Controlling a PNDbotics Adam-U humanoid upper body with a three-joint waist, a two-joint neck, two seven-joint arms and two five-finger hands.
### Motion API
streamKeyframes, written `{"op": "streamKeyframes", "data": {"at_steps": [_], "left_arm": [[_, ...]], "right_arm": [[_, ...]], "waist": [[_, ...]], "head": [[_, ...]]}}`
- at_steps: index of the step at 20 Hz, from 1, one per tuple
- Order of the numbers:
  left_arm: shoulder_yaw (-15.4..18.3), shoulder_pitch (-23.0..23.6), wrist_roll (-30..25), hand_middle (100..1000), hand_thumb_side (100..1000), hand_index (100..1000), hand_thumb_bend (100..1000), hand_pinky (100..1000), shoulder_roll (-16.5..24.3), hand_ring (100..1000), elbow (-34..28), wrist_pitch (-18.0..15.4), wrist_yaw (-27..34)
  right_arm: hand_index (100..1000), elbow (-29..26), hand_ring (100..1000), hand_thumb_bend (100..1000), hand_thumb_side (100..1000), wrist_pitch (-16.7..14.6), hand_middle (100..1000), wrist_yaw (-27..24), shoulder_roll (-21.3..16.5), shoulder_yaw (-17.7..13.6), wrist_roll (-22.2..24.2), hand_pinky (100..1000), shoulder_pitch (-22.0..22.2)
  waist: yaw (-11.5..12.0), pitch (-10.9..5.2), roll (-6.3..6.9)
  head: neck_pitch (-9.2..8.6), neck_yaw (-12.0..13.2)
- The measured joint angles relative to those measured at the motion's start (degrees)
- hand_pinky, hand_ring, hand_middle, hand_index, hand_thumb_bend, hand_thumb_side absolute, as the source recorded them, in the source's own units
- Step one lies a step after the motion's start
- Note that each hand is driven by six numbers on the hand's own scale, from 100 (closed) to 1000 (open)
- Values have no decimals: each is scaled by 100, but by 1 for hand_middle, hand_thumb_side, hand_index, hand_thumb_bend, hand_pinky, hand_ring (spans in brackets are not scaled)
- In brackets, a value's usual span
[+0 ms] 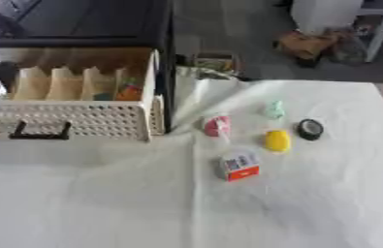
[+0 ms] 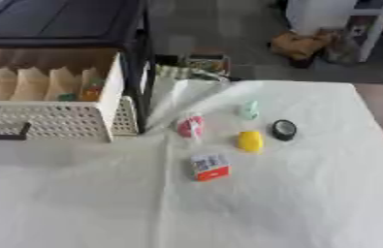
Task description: Pick up objects from table and place into drawer.
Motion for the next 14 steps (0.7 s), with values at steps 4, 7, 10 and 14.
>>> {"op": "streamKeyframes", "data": {"at_steps": [4, 7, 10, 14], "left_arm": [[30, 24, 1165, 100, 394, 808, 100, 100, -198, 100, 0, -285, 550], [22, 120, 1827, 100, 512, 828, 100, 100, -380, 100, 0, -595, 857], [-44, 227, 2157, 100, 534, 845, 100, 100, -608, 100, 0, -882, 1050], [-125, 341, 2108, 215, 538, 855, 100, 100, -954, 100, 1, -1098, 1126]], "right_arm": [[791, 0, 728, 434, 765, 13, 521, 7, -2, -17, -33, 778, -11], [792, 0, 730, 434, 765, 37, 523, 28, -23, -18, -56, 779, -67], [793, 0, 732, 434, 765, 67, 525, 47, -128, -16, -75, 782, -153], [802, 0, 744, 416, 970, 170, 537, 129, -416, 27, -44, 793, -354]], "waist": [[0, 0, -20], [0, 0, -24], [-1, 0, -29], [-1, 0, -60]], "head": [[3, -37], [7, -62], [20, -74], [44, -87]]}}
